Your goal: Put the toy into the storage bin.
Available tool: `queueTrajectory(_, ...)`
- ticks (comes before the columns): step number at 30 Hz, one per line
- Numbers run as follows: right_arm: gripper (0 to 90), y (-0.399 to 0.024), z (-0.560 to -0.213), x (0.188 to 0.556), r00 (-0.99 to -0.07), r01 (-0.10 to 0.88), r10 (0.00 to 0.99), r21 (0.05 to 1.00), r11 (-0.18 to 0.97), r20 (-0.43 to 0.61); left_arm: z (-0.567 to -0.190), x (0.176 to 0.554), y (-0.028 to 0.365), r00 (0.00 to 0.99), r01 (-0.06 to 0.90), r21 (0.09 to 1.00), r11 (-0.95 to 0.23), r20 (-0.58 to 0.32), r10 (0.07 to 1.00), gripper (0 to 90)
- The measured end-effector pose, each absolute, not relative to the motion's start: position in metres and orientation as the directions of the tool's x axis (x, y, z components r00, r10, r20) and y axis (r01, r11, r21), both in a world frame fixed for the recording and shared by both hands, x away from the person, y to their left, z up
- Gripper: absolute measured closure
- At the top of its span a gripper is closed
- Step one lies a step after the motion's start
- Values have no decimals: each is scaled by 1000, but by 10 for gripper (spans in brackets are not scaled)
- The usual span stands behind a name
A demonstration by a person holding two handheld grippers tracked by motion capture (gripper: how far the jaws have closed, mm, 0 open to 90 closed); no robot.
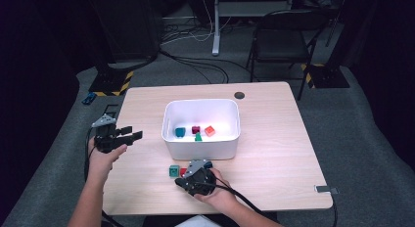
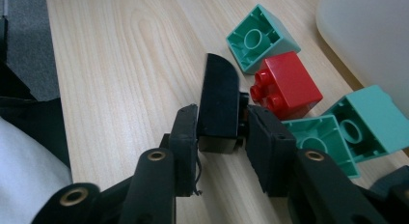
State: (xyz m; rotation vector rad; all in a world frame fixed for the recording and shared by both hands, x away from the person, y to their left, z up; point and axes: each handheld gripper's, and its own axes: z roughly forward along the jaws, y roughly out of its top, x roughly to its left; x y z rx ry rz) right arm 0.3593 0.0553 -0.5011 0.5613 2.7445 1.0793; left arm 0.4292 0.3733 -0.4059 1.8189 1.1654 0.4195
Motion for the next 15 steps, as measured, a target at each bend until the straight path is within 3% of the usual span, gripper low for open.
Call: queueTrajectory(15, 662, 52, -491, 359, -931, 267, 364, 687, 676, 3, -406, 429, 374, 497, 541, 829, -142, -178, 850, 411)
